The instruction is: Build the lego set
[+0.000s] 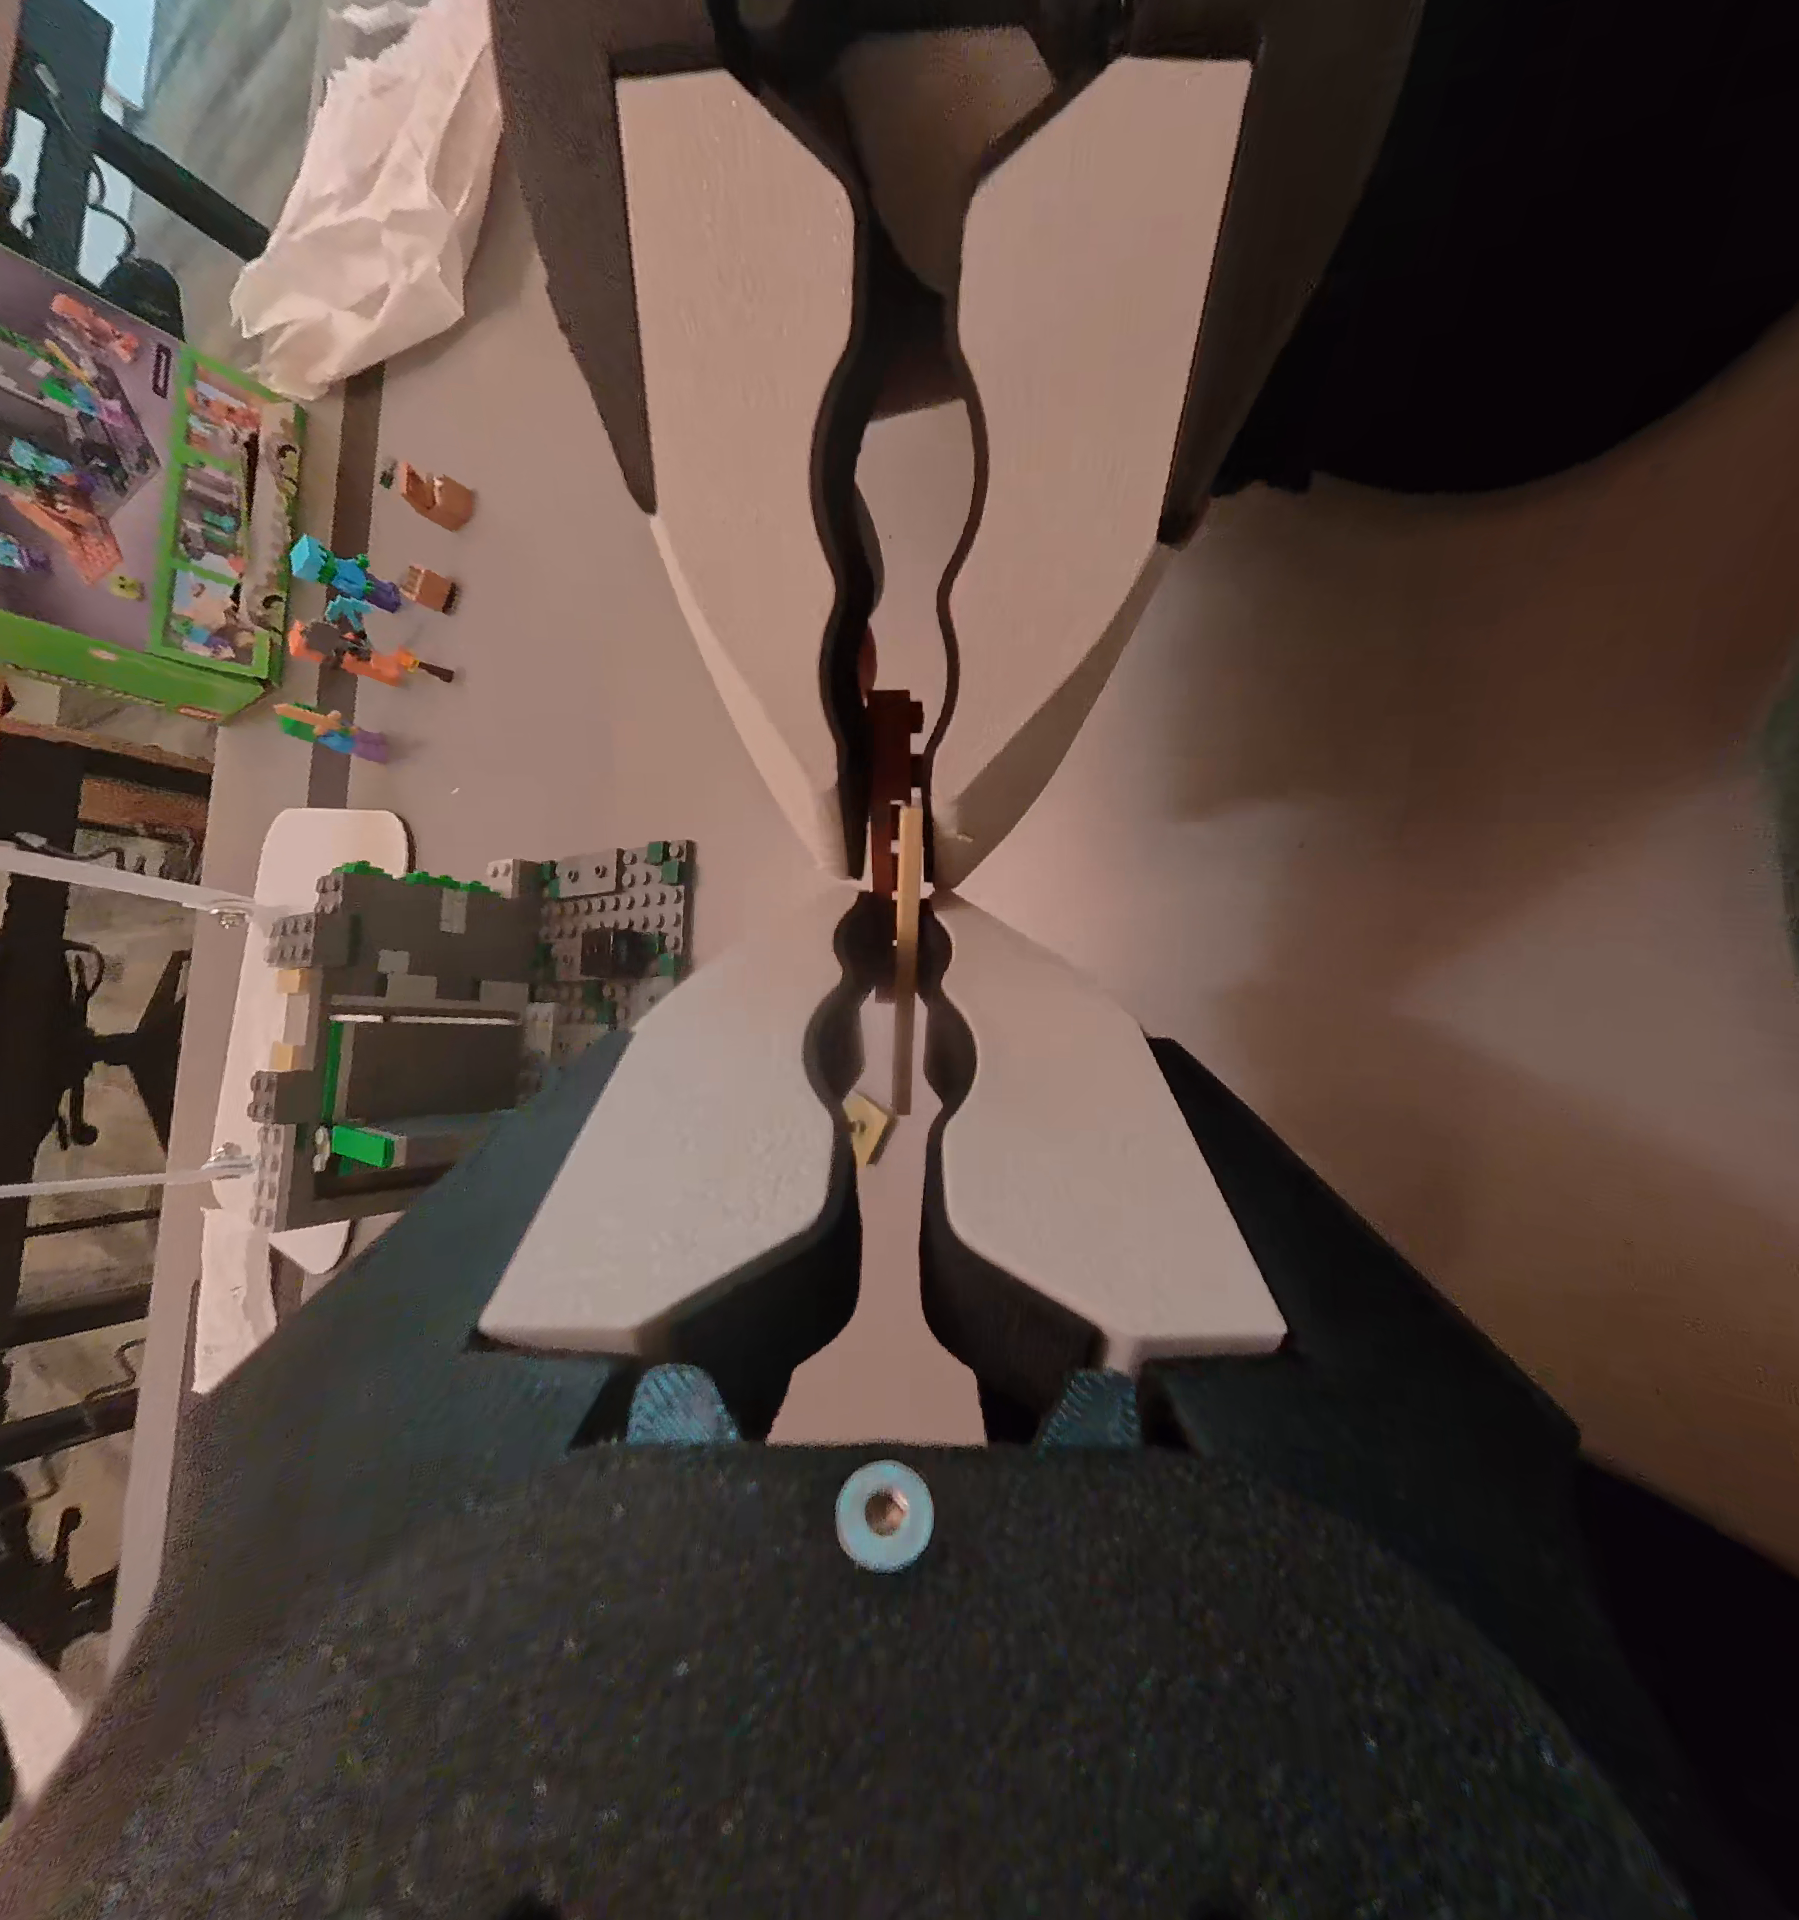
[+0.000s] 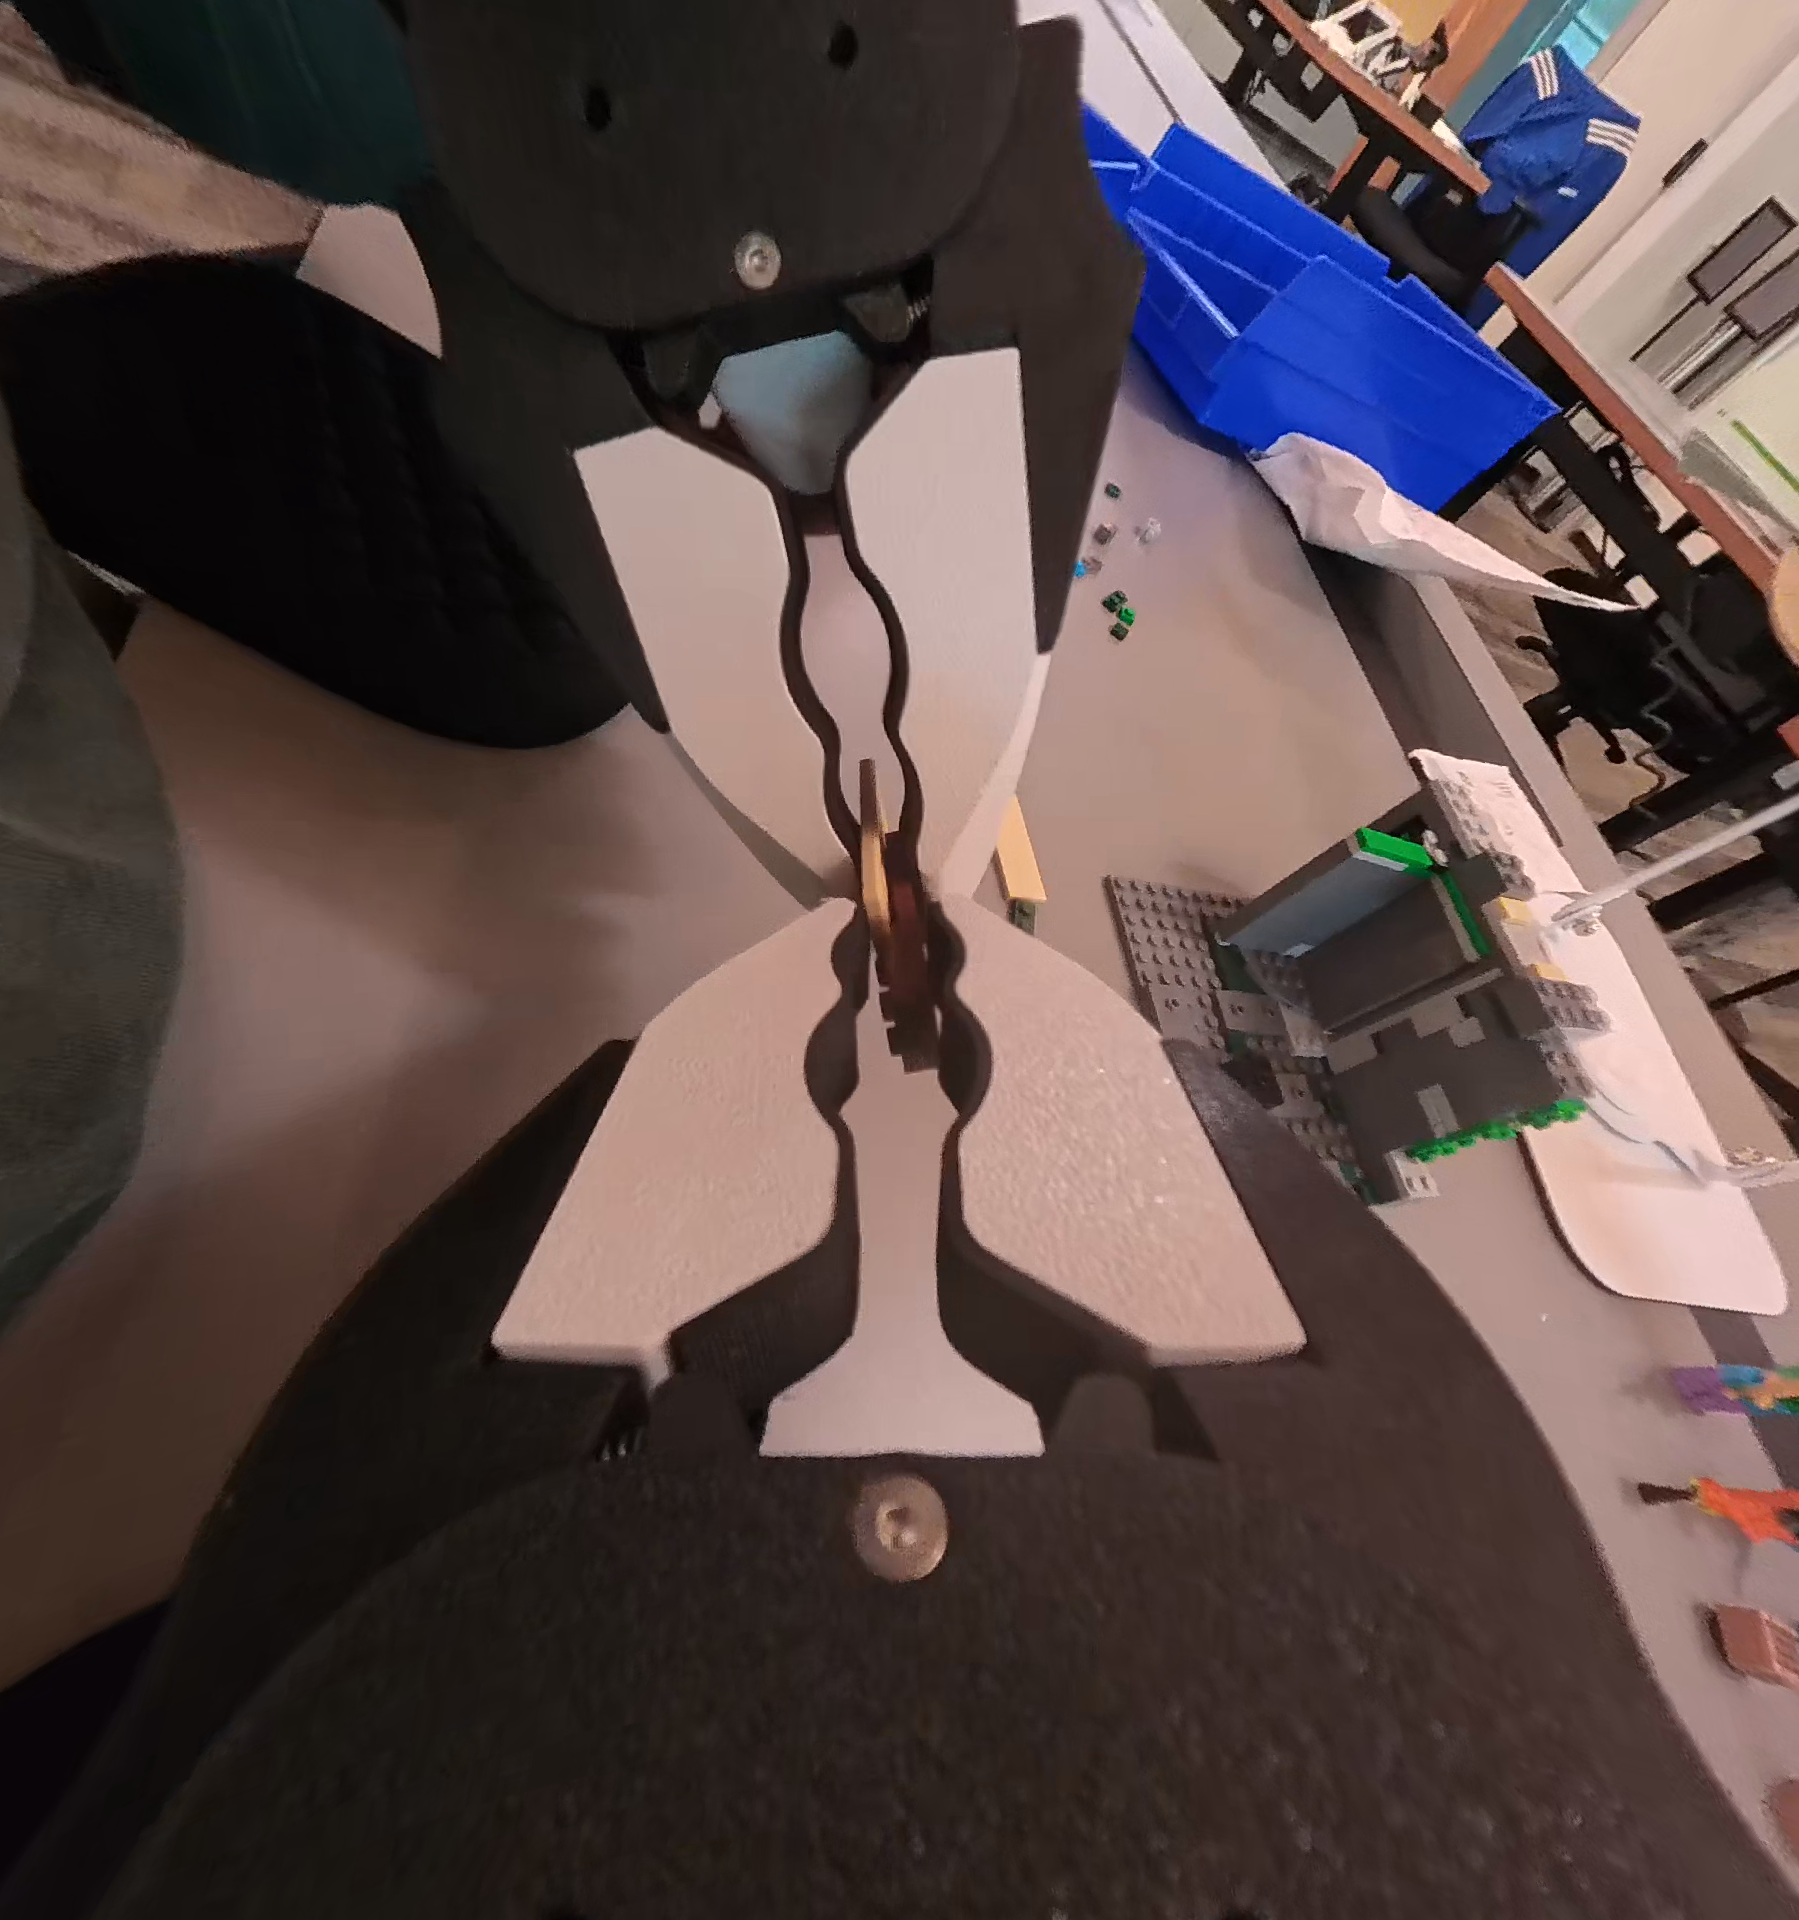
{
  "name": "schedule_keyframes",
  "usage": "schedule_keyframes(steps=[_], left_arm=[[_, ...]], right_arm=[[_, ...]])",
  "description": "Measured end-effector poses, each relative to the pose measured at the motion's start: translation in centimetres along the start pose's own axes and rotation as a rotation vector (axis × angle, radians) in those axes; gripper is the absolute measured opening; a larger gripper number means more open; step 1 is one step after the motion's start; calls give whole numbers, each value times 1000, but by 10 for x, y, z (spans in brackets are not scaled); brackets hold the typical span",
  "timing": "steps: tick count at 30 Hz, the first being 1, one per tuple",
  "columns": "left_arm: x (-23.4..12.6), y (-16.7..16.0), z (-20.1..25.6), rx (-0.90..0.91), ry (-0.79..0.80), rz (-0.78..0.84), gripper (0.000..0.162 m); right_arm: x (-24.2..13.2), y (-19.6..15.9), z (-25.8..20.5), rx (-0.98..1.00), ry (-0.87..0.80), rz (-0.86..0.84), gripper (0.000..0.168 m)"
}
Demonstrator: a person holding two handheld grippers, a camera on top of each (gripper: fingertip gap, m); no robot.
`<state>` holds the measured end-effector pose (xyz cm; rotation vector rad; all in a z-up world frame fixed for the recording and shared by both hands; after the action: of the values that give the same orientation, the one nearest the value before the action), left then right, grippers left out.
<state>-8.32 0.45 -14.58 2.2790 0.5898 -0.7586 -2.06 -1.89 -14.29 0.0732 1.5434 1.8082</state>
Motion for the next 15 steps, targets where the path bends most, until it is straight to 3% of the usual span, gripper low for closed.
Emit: schedule_keyframes(steps=[6, 15], left_arm=[[-2, 3, 2, 27, -21, -38, 7], [-4, 5, 7, -37, -73, 30, 7]], right_arm=[[-2, 1, -4, -63, -7, -17, 7], [-3, 1, -8, -28, 35, 0, 7]])
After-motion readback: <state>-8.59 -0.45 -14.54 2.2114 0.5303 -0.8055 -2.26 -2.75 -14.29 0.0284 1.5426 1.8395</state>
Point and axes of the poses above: each gripper's, where its closed fingertips meet, x out along the fingers, y out of its top, z = x × y across the jaws, the point moved 5 cm from there along -x, back along the fingers, and after that the axes turned 10 degrees about x, right-handed, at the moved point
